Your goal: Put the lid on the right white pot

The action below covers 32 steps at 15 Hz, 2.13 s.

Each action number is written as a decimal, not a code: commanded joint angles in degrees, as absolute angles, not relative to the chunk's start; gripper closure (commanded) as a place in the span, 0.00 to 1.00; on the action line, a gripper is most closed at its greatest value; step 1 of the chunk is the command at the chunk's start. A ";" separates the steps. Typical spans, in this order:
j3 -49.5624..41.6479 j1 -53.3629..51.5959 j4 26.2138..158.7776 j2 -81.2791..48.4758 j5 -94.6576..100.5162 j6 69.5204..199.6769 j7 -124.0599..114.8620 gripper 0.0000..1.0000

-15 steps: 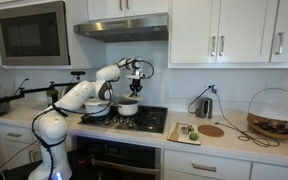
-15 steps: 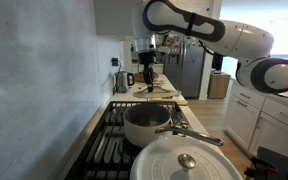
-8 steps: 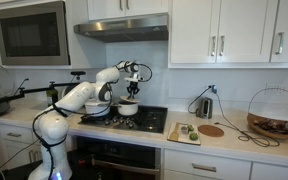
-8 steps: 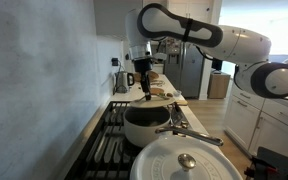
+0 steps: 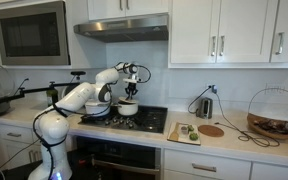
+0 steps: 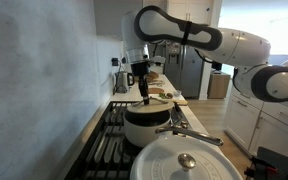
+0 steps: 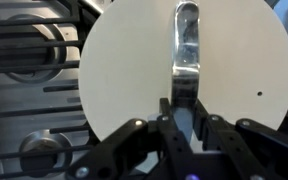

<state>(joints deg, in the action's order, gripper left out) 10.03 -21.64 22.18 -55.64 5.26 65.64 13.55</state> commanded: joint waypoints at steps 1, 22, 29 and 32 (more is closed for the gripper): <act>10.26 -21.65 23.11 -54.21 5.32 65.68 15.80 0.94; 4.10 -27.84 21.97 -54.10 9.73 71.57 26.61 0.94; 3.95 -27.17 22.39 -54.00 9.19 71.02 27.27 0.94; 3.84 -27.19 21.57 -54.79 9.37 70.35 27.54 0.94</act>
